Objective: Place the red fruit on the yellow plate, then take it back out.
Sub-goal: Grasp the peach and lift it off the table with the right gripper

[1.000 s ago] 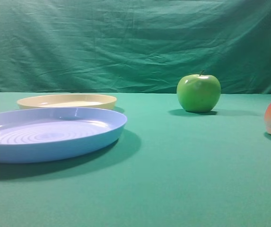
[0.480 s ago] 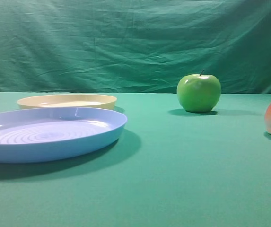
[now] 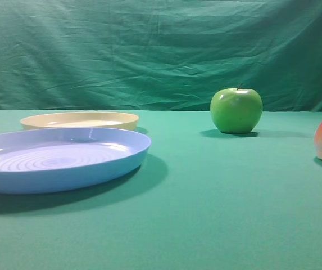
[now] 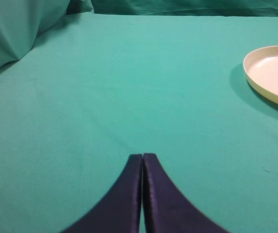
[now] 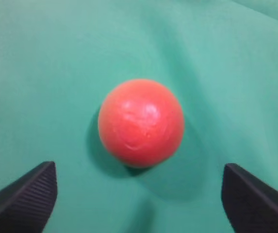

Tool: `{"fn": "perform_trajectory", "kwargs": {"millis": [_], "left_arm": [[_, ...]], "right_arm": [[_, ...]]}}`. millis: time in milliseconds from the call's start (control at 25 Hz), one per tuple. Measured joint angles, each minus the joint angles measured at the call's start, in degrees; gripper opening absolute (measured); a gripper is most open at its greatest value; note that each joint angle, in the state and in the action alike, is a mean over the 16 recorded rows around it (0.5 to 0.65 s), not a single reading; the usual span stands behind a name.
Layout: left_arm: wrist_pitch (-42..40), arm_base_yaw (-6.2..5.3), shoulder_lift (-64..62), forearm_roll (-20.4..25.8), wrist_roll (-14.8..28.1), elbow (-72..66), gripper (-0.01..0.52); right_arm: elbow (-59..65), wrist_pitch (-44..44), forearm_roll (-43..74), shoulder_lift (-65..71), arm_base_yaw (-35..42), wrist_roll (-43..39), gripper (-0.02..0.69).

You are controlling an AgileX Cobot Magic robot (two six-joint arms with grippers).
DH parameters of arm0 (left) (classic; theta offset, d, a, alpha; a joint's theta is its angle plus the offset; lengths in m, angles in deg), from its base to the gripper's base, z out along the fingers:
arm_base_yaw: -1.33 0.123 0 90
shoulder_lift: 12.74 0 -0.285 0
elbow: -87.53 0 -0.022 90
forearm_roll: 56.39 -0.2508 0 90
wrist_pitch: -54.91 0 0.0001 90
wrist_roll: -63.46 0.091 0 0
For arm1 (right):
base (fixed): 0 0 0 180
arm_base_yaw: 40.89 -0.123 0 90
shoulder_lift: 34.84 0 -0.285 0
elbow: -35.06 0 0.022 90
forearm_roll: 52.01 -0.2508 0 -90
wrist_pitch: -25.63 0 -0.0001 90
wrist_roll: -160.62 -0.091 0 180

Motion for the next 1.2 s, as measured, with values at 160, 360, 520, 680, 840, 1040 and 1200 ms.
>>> {"fn": "perform_trajectory", "kwargs": {"millis": [160, 360, 520, 680, 840, 1040, 1200], "left_arm": [[0.0, 0.0, 0.0, 0.0, 0.0, 0.0, 0.0], [0.0, 0.0, 0.0, 0.0, 0.0, 0.0, 0.0], [0.0, 0.0, 0.0, 0.0, 0.0, 0.0, 0.0], [0.0, 0.0, 0.0, 0.0, 0.0, 0.0, 0.0], [0.0, 0.0, 0.0, 0.0, 0.0, 0.0, 0.0], [0.0, 0.0, 0.0, 0.0, 0.0, 0.0, 0.0], [0.0, 0.0, 0.0, 0.0, 0.0, 0.0, 0.0]], "right_arm": [[0.0, -4.5, -0.2, 5.0, 0.0, 0.0, 0.629], [-0.1, -8.3, -0.5, 9.6, 0.0, 0.1, 0.563], [-0.9, -9.0, -0.8, 11.9, 0.0, 0.1, 0.453], [-3.6, -7.7, -1.0, 13.0, 0.0, 0.3, 0.339], [-8.7, -5.2, -1.2, 13.3, -0.5, 1.0, 0.237], [-18.4, -1.9, -1.3, 14.3, -3.1, 2.3, 0.184], [-28.5, 0.9, -1.5, 17.1, -6.5, 3.8, 0.178]]}}
